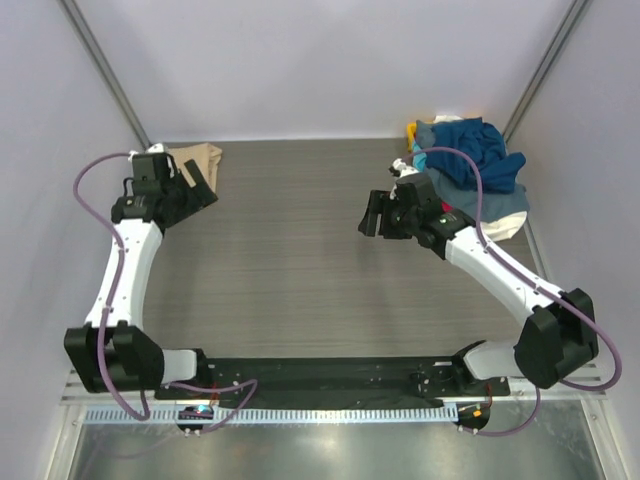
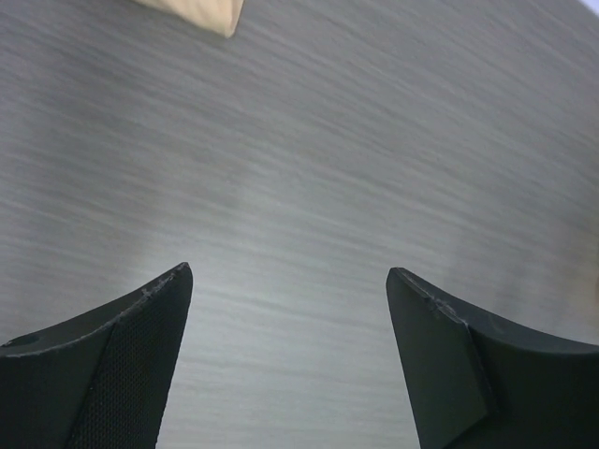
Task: Fold and stack the t-shirts
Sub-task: Reset both grippers
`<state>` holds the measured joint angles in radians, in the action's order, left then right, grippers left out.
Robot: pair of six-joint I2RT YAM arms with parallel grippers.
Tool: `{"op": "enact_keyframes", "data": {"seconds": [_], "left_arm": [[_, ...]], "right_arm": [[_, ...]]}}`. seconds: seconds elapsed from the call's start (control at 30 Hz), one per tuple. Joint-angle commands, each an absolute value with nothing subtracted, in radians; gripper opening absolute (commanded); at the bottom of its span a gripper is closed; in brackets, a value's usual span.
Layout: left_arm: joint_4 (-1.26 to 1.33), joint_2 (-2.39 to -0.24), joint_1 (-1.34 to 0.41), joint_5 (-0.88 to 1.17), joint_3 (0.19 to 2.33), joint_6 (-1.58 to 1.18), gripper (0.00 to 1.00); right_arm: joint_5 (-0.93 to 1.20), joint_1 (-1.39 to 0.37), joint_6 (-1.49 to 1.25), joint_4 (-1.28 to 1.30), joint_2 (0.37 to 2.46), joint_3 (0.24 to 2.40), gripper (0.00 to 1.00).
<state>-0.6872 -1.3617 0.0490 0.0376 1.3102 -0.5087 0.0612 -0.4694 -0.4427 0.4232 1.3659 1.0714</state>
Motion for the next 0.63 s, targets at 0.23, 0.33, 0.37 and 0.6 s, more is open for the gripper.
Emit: {"op": "enact_keyframes", "data": {"seconds": [0.23, 0.33, 0.37, 0.6], "left_arm": [[-0.652, -0.994, 0.051, 0.071, 1.061, -0.37, 1.0], [-0.611, -0.925, 0.049, 0.077, 1.002, -0.387, 1.0], [-0.612, -0.917, 0.046, 0.092, 1.005, -0.385, 1.0], [-0.623, -0.931, 0.017, 0.08, 1.022, -0.383, 1.0]], "right_arm": [[0.005, -0.494, -0.495, 0.308, 1.284, 0.993, 0.71], [-0.031, -0.505, -0.503, 0.275, 1.264, 0.953, 0.71], [-0.032, -0.512, -0.502, 0.264, 1.258, 0.94, 0.71], [-0.046, -0.546, -0.497, 0.203, 1.243, 0.868, 0.71]]}}
